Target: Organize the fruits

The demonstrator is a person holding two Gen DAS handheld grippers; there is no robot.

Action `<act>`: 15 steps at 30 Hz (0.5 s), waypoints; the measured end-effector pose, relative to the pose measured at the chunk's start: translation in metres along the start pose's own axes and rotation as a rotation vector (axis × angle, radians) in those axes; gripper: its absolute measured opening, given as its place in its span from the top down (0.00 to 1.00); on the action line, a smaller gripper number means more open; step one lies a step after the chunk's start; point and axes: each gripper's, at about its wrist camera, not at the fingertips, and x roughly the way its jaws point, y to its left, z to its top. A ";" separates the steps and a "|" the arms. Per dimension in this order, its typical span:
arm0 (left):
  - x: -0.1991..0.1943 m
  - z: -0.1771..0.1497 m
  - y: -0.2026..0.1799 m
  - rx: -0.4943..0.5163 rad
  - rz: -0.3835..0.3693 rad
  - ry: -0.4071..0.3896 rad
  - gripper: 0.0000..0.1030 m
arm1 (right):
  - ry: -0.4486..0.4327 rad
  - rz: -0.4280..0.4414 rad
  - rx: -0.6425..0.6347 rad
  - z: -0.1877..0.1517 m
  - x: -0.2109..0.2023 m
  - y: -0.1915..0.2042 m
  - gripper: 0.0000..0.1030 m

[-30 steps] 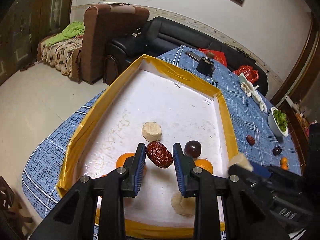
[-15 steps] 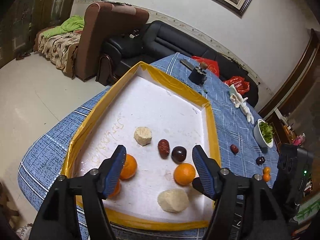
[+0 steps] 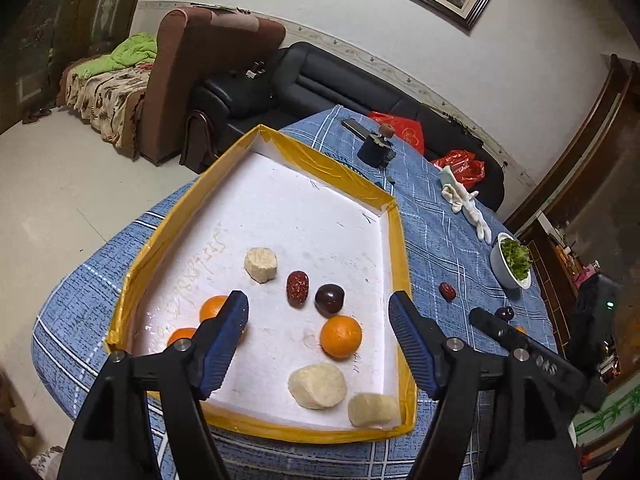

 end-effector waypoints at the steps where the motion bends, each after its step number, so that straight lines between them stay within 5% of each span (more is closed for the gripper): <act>1: 0.002 -0.001 -0.002 0.001 -0.004 0.006 0.30 | -0.002 -0.023 0.024 0.000 -0.001 -0.011 0.42; 5: 0.008 -0.004 -0.011 0.019 -0.014 0.025 0.30 | 0.036 -0.065 0.049 -0.004 0.009 -0.033 0.42; 12: 0.011 -0.009 -0.025 0.066 -0.020 0.041 0.29 | 0.112 -0.078 -0.093 -0.016 0.048 -0.009 0.42; 15: 0.013 -0.011 -0.027 0.069 -0.022 0.049 0.29 | 0.135 -0.080 -0.119 -0.018 0.061 -0.003 0.52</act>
